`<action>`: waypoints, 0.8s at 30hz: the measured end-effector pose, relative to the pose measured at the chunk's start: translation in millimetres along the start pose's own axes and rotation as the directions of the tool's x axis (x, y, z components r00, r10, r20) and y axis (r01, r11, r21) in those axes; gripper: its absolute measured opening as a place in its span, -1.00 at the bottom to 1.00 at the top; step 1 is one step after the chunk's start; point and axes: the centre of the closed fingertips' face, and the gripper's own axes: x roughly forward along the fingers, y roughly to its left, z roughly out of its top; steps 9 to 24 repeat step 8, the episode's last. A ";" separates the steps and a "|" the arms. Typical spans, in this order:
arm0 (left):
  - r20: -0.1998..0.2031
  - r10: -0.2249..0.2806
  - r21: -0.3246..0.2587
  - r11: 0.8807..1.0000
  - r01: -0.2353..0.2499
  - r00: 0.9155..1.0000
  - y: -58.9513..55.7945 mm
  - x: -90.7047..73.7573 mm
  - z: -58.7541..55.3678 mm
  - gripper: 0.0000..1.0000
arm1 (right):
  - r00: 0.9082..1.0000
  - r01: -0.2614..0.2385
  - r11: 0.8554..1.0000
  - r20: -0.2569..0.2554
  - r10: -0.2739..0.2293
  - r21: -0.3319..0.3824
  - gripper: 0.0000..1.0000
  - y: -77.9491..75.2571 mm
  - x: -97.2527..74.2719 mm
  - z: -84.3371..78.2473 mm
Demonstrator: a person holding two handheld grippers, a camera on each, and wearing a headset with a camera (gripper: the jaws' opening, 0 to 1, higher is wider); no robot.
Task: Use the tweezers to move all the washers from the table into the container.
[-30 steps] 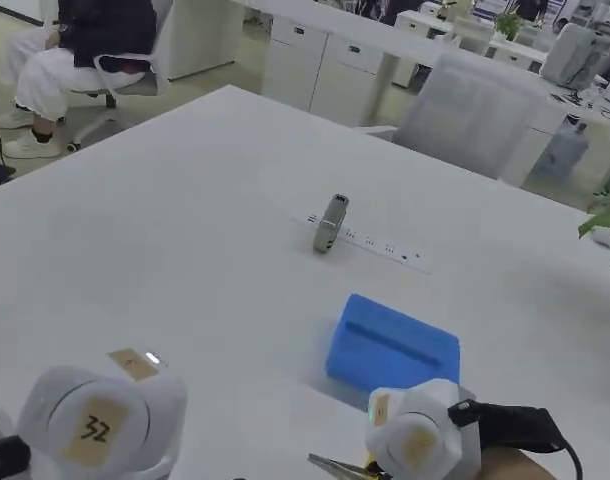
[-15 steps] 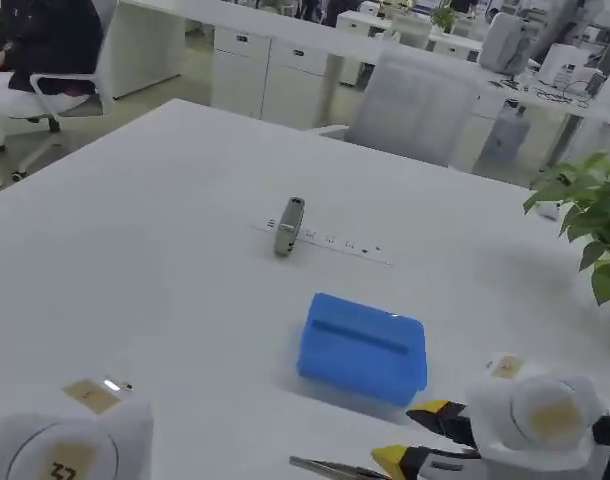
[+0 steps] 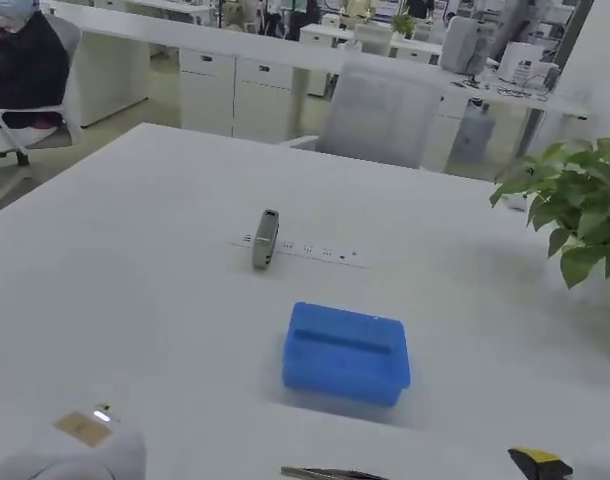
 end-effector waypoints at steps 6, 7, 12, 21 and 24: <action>-0.013 0.009 0.015 1.000 -0.009 1.000 1.8 1.0 -4.0 0.98 | 0.999 0.040 0.998 0.011 -0.040 0.048 0.68 -13.8 -6.3 -7.4; -0.014 0.010 0.016 1.000 -0.010 1.000 1.9 1.0 -4.3 0.98 | 0.999 0.043 0.998 0.012 -0.043 0.054 0.71 -14.5 -6.5 -8.1; -0.012 0.013 0.016 1.000 -0.013 1.000 2.7 1.2 -4.2 0.98 | 0.999 0.045 0.997 0.012 -0.046 0.056 0.74 -15.1 -6.5 -8.8; -0.012 0.013 0.016 1.000 -0.013 1.000 2.7 1.2 -4.2 0.98 | 0.999 0.045 0.997 0.012 -0.046 0.056 0.74 -15.1 -6.5 -8.8; -0.012 0.013 0.016 1.000 -0.013 1.000 2.7 1.2 -4.2 0.98 | 0.999 0.045 0.997 0.012 -0.046 0.056 0.74 -15.1 -6.5 -8.8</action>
